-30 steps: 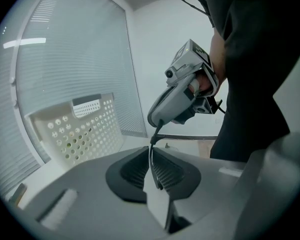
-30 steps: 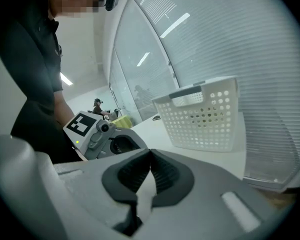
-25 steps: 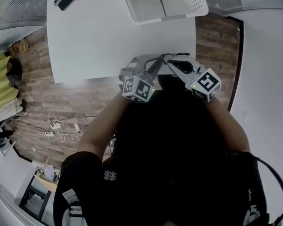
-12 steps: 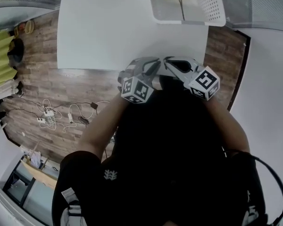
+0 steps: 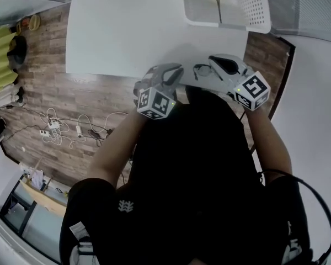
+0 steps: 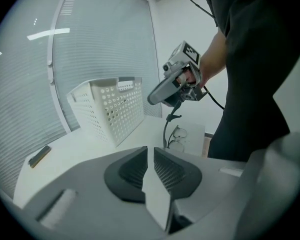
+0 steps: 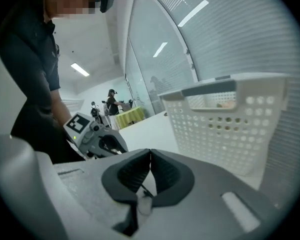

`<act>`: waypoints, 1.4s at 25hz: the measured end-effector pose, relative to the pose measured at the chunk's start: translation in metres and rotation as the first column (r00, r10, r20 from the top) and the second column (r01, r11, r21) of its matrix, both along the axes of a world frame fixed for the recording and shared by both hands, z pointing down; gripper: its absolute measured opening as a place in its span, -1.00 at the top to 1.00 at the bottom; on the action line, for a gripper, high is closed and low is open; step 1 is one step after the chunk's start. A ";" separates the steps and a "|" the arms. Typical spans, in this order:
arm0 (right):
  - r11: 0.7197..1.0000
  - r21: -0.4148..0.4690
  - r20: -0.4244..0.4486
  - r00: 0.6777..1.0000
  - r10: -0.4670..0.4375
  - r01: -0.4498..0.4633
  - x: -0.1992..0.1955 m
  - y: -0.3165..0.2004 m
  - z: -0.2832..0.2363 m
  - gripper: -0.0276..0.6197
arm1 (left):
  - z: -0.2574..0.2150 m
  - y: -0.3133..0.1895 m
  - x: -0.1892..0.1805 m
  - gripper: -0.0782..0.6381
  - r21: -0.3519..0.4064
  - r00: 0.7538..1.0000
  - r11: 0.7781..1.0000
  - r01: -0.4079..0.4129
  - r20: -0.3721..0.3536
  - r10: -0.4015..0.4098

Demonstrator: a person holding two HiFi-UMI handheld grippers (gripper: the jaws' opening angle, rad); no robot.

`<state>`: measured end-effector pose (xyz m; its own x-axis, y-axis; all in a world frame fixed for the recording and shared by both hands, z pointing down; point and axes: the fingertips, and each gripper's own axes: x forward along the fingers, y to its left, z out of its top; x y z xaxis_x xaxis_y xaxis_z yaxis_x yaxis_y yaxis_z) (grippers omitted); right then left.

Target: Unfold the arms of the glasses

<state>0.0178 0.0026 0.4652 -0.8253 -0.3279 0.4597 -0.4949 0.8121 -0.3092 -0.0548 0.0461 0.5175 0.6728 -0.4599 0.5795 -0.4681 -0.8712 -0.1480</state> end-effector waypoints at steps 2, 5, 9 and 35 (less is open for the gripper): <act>1.000 -0.003 -0.112 0.993 -0.023 0.022 0.032 0.006 0.020 0.91 | 0.003 0.001 0.000 0.65 -0.009 1.000 1.000 0.003 -0.004 -0.003; 0.978 -0.089 -0.282 0.937 -0.205 0.187 0.048 0.034 0.065 0.78 | 0.008 0.004 0.001 0.65 -0.024 1.000 1.000 -0.009 -0.004 0.009; 0.934 -0.098 -0.418 0.837 -0.353 0.345 0.035 0.045 0.095 0.61 | 0.008 0.003 0.005 0.65 -0.020 0.999 0.999 -0.036 0.009 0.036; 0.975 -0.014 -0.296 0.931 -0.215 0.221 -0.006 0.029 0.087 0.87 | 0.018 -0.004 0.007 0.51 -0.124 1.000 0.992 0.011 0.001 -0.011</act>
<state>0.0120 0.0317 0.5520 -0.7064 -0.1667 0.6879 -0.3718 0.9144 -0.1601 -0.0476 0.0419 0.5355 0.6684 -0.3913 0.6326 -0.4774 -0.8779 -0.0387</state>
